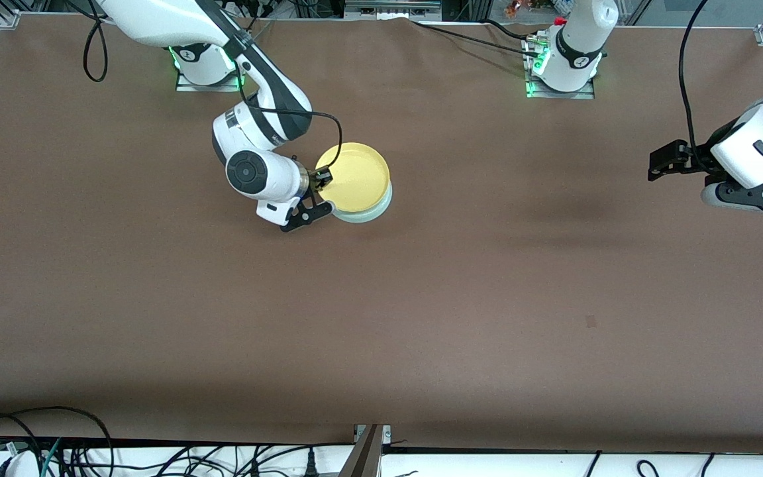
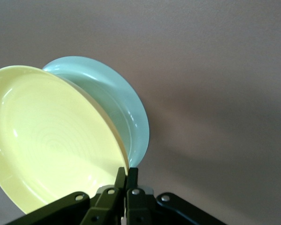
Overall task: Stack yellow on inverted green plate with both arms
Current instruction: 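Carry the yellow plate with the right gripper onto the green plate, then lower the yellow plate onto the green plate and open the right gripper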
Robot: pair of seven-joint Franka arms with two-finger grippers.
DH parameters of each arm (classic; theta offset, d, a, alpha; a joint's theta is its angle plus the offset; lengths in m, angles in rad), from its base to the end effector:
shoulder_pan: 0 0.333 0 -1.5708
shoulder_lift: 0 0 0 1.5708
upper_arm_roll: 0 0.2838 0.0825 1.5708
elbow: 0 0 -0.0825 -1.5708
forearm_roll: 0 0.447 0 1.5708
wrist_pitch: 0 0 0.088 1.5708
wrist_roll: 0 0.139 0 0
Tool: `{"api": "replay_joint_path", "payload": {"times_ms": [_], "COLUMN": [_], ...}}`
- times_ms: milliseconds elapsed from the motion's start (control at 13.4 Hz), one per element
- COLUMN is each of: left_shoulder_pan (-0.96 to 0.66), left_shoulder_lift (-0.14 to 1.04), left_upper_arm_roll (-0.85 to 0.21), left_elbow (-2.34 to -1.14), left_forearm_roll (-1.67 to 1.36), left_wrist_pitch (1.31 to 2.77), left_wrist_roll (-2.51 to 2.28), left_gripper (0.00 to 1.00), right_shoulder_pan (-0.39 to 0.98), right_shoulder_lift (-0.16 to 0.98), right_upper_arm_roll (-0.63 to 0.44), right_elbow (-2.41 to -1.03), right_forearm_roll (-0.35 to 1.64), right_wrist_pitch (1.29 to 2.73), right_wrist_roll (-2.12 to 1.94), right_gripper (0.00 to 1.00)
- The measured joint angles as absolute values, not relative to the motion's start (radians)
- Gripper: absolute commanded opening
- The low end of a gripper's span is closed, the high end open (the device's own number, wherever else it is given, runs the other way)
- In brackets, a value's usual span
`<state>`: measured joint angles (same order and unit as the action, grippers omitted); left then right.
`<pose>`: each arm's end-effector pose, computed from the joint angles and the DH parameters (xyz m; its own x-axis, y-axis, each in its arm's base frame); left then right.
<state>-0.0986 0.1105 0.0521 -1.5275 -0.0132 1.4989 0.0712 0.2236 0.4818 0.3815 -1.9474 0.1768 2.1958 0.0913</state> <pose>0.6318 -0.0325 0.5085 0.9835 -0.1174 -0.1376 -0.1162 -0.9931 0.0173 0.4987 0.3712 0.1304 0.8893 0.3843 -0.2481 0.3191 -0.9098 -0.2654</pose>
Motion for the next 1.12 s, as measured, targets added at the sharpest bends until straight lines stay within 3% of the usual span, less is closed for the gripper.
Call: {"api": "replay_joint_path", "payload": {"times_ms": [521, 595, 670, 1116], "left_shoulder_pan": [-0.099, -0.099, -0.099, -0.099], "left_shoulder_lift": [0.112, 0.112, 0.112, 0.112], "left_upper_arm_roll": [0.052, 0.052, 0.052, 0.052], "left_elbow": [-1.527, -1.527, -1.527, -1.527], "left_forearm_roll": [-0.013, -0.013, -0.013, -0.013], "left_wrist_pitch": [1.499, 1.499, 1.499, 1.499], "left_wrist_roll": [0.071, 0.071, 0.071, 0.071], "left_gripper": [1.0, 1.0, 1.0, 1.0], "right_shoulder_pan": [0.239, 0.239, 0.239, 0.238], "right_shoulder_lift": [0.523, 0.526, 0.528, 0.482], "right_upper_arm_roll": [0.375, 0.372, 0.37, 0.363], "right_elbow": [-1.965, -1.966, -1.966, -1.946], "right_forearm_roll": [0.176, 0.176, 0.176, 0.176], "right_wrist_pitch": [2.24, 2.241, 2.242, 2.21], "right_wrist_roll": [0.091, 0.091, 0.091, 0.128], "right_gripper": [0.0, 0.17, 0.99, 1.0]}}
